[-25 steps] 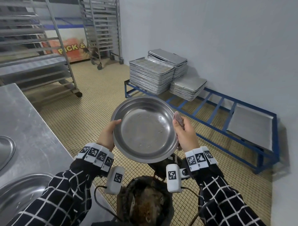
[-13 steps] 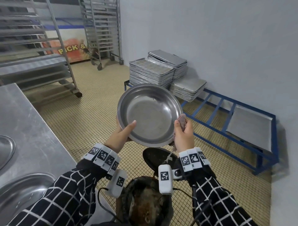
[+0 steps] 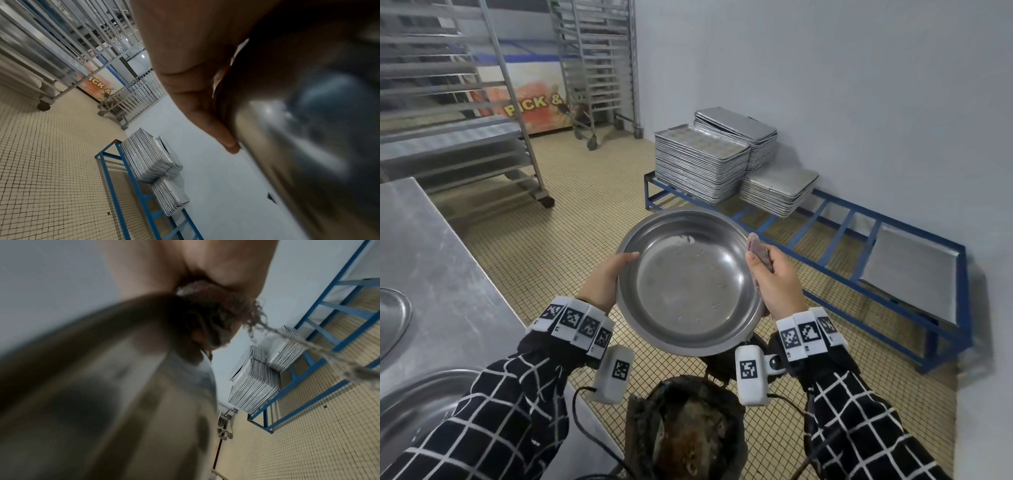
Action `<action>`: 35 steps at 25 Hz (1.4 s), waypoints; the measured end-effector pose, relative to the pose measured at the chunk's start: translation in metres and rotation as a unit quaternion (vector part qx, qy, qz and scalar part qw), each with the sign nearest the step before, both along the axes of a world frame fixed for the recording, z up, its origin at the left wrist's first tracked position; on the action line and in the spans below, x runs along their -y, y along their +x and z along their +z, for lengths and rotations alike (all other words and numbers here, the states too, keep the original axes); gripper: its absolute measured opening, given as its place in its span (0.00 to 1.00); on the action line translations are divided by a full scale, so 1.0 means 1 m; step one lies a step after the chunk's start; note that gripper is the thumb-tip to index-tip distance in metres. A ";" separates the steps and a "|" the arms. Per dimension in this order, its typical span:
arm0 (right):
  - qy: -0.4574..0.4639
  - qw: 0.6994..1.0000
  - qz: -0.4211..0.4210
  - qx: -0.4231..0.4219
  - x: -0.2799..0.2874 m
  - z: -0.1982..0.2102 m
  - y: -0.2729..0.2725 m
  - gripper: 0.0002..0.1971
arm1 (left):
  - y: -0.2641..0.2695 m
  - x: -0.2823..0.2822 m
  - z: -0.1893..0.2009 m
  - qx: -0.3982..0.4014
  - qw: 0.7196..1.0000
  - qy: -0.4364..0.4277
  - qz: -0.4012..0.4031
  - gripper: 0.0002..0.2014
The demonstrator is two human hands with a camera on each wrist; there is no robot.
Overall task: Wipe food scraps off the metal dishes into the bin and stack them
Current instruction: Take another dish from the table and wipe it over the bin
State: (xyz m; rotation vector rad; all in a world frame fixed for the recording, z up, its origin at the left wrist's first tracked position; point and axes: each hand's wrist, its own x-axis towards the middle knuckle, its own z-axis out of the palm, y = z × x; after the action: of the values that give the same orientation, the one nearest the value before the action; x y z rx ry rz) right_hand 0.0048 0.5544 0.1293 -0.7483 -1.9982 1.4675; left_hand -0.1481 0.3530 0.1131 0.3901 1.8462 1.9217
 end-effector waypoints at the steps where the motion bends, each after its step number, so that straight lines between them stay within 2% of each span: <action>1: -0.007 1.000 -0.012 -0.007 0.003 -0.001 0.000 0.08 | 0.003 -0.002 -0.001 -0.017 1.000 0.001 0.012 0.15; 5: -0.035 0.997 -0.057 -0.033 0.023 -0.011 -0.009 0.10 | 0.010 -0.014 -0.008 -0.055 0.996 -0.013 0.064 0.21; 7: -0.040 0.996 -0.073 -0.044 0.029 -0.014 -0.017 0.09 | 0.012 -0.019 -0.011 -0.059 0.997 -0.013 0.055 0.29; 11: -0.017 0.994 -0.101 -0.036 0.023 -0.012 -0.020 0.08 | 0.018 -0.024 -0.003 -0.047 0.998 0.030 0.014 0.31; 14: 0.003 0.997 -0.071 -0.014 0.010 -0.008 -0.015 0.12 | 0.007 -0.018 0.007 -0.012 0.993 0.112 0.033 0.38; 17: 0.021 1.000 -0.013 0.001 -0.002 -0.003 -0.011 0.08 | -0.004 -0.003 0.009 0.039 0.984 0.173 -0.030 0.35; 18: 0.017 1.000 0.001 -0.002 -0.004 -0.002 -0.011 0.06 | -0.003 0.001 0.011 0.037 0.985 0.160 -0.052 0.29; 20: 0.010 1.000 0.014 -0.003 -0.006 -0.001 -0.010 0.07 | -0.001 0.003 0.010 0.020 0.996 0.076 -0.042 0.14; 21: 0.011 1.000 0.012 0.002 -0.005 -0.002 -0.010 0.09 | -0.002 0.002 0.007 0.019 0.999 0.035 -0.019 0.13; 23: 0.009 1.000 0.002 0.003 -0.003 -0.003 -0.009 0.10 | -0.004 0.002 0.005 -0.003 1.000 -0.014 0.017 0.14; 28: 0.000 0.997 -0.062 -0.037 0.013 -0.007 -0.012 0.09 | 0.008 -0.011 0.002 -0.104 0.992 -0.045 0.049 0.17; 30: -0.006 0.995 -0.086 -0.045 0.021 -0.010 -0.016 0.08 | 0.014 -0.017 0.002 -0.097 0.992 -0.061 0.061 0.15; 32: -0.014 0.993 -0.107 -0.053 0.024 -0.015 -0.019 0.07 | 0.018 -0.021 0.000 -0.081 0.995 -0.049 0.030 0.11; 35: -0.018 0.991 -0.123 -0.055 0.023 -0.018 -0.019 0.06 | 0.022 -0.022 -0.006 -0.055 0.996 -0.034 -0.056 0.18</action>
State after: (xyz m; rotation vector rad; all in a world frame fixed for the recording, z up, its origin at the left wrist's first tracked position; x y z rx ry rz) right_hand -0.0146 0.5312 0.1116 -0.8759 -1.7343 1.3717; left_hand -0.1261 0.3746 0.1075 0.5750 1.9117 1.7904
